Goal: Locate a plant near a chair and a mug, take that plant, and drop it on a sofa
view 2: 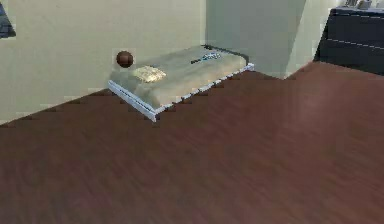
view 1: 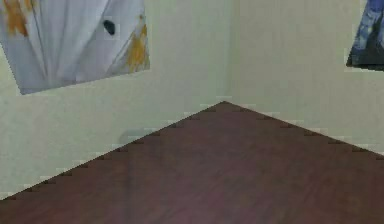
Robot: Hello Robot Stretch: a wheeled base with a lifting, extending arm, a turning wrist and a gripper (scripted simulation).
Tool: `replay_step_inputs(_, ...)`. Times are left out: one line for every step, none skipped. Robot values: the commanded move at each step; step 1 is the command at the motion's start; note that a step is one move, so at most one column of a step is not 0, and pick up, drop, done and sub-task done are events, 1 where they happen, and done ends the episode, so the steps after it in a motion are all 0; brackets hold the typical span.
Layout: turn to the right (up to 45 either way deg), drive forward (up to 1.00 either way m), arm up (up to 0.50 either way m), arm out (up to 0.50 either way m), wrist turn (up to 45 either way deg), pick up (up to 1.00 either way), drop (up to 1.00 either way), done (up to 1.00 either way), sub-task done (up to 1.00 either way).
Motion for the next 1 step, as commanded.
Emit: replay_step_inputs(45.0,0.0,0.0,0.0,0.0,0.0,0.0,0.0,0.0)
